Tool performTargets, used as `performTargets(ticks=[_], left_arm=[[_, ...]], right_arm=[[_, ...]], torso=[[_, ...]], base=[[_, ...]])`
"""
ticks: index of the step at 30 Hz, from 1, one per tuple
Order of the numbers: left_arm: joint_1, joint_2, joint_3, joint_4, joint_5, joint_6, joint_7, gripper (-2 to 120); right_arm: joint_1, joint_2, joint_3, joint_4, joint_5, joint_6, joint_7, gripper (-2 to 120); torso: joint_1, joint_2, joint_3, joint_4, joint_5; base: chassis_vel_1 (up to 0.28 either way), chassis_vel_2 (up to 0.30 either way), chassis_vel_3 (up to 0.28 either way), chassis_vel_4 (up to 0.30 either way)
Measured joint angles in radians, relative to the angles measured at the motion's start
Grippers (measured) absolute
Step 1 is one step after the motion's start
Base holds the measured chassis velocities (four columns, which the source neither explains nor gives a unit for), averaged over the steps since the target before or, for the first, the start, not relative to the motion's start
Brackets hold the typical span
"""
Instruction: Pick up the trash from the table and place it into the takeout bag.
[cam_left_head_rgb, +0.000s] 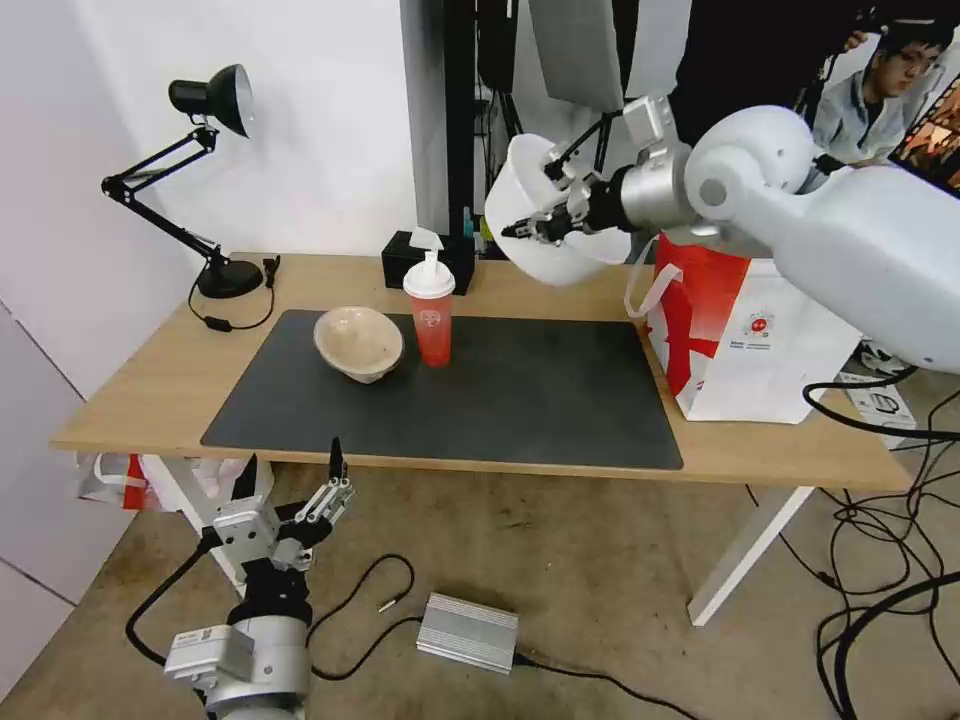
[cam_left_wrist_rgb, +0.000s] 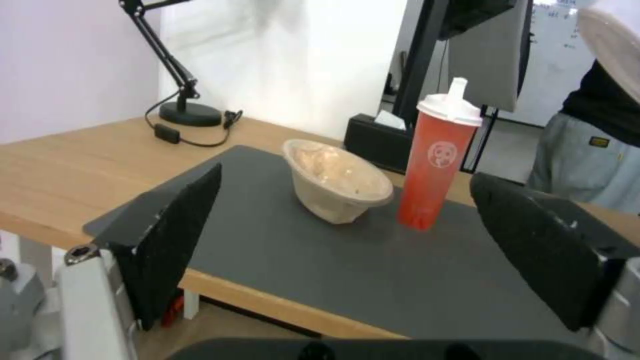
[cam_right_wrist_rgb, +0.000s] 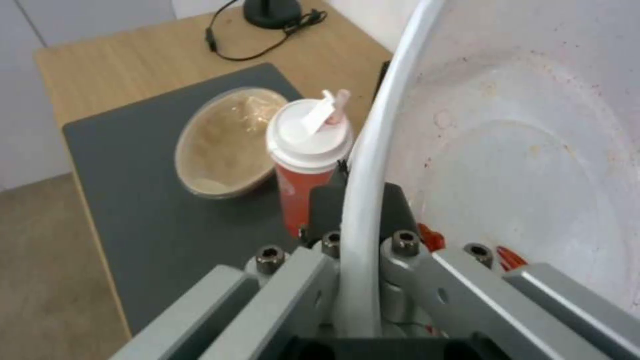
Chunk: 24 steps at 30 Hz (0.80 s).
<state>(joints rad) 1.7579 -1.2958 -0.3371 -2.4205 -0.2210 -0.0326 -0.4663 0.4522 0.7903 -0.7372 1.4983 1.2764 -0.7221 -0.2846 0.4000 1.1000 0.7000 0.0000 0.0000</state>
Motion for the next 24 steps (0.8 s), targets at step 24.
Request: performTargets(ticks=[24], left_arm=[[0.015,0.016,-0.004,-0.028,-0.002,-0.003,-0.001,100]], right_arm=[[0.097,-0.082,-0.010,-0.045,0.032,0.000,-0.001,0]], torso=[[0.000,0.000,0.000,0.0001,-0.0001]], base=[[0.000,0.000,0.000,0.000]])
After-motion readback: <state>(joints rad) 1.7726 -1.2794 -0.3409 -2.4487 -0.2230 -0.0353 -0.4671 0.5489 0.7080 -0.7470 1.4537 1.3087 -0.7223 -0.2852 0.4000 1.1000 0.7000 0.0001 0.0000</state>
